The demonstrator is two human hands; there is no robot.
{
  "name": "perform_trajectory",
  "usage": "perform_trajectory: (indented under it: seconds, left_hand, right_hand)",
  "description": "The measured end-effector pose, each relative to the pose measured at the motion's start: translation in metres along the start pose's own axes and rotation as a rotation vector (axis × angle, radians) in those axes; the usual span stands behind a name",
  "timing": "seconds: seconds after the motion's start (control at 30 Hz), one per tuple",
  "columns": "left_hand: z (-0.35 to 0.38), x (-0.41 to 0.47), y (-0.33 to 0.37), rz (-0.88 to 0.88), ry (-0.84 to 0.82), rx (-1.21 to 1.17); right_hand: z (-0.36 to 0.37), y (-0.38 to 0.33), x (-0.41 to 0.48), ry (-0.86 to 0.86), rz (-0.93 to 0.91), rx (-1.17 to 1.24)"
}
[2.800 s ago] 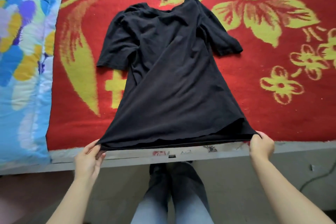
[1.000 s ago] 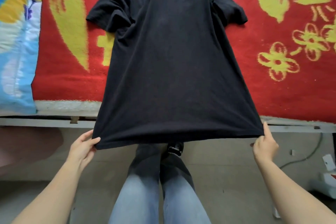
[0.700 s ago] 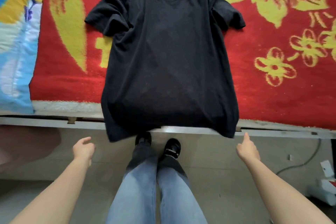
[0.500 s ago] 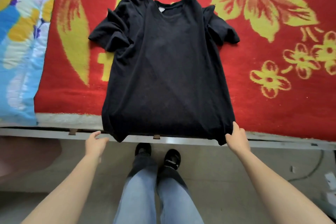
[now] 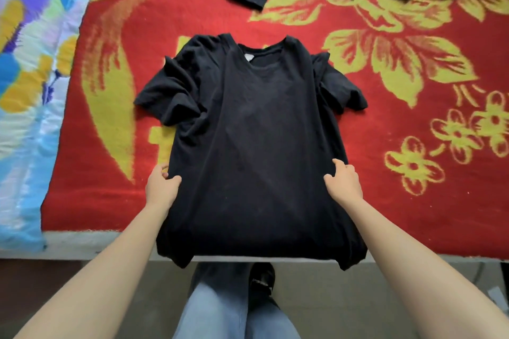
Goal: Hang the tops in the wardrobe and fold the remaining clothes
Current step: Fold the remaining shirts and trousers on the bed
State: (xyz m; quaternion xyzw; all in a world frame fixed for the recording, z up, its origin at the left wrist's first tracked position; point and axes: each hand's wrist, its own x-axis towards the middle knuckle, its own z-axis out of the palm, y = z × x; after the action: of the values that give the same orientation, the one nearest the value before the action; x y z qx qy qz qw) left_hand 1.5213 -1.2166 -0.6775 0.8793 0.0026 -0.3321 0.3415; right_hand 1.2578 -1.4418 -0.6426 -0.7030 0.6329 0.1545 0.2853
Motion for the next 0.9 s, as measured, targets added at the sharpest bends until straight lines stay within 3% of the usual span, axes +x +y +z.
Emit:
perform_trajectory:
  seconds: [0.3,0.4,0.6,0.9]
  left_hand:
    - [-0.021,0.095,0.074,0.121,0.02,0.219]
    - [-0.012,0.12,0.092,0.06,0.048,0.196]
    - [-0.002,0.153,0.107,-0.329,0.248,-0.184]
    - [0.003,0.184,0.116,-0.421,0.341,-0.615]
  right_hand:
    - [-0.023,-0.082,0.065,0.052,-0.056,-0.064]
    - [-0.025,-0.103,0.087,0.054,-0.074,-0.071]
    - [-0.015,-0.151,0.127,0.046,-0.255,-0.156]
    - [-0.005,-0.213,0.151,0.024,-0.434,-0.137]
